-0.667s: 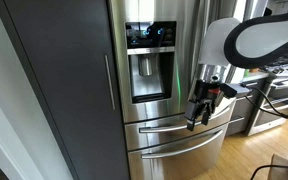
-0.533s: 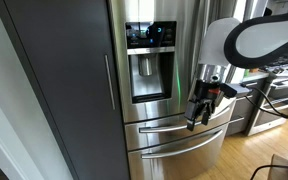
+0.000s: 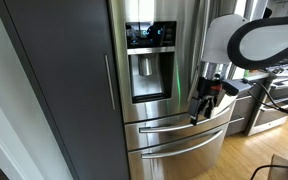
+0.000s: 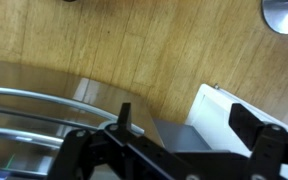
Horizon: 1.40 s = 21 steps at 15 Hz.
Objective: Close the top right fridge door
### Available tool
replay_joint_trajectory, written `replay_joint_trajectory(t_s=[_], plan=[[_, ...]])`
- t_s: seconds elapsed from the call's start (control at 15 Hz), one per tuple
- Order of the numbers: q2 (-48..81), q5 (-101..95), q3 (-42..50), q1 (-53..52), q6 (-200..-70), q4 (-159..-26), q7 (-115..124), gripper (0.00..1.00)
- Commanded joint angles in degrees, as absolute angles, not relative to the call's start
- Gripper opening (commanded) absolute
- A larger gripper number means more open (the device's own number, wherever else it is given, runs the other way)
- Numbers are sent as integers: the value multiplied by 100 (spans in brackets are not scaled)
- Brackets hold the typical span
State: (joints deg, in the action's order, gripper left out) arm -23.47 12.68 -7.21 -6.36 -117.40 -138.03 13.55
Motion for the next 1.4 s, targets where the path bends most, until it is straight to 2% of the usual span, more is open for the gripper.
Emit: replay_joint_trajectory(t_s=[0.0, 0.33, 0.4, 0.8, 1.33], plan=[[-3249, 206, -818, -208, -11450, -14136, 1686, 100], [-4436, -1039, -759, 367, -11062, -14253, 1820, 100], [-3838, -679, -721, 178, -11109, -13957, 1692, 100], [-3891, -721, -734, 212, -11102, -13963, 1670, 100], [-4702, -2334, -506, 554, -10714, -14013, 804, 100]])
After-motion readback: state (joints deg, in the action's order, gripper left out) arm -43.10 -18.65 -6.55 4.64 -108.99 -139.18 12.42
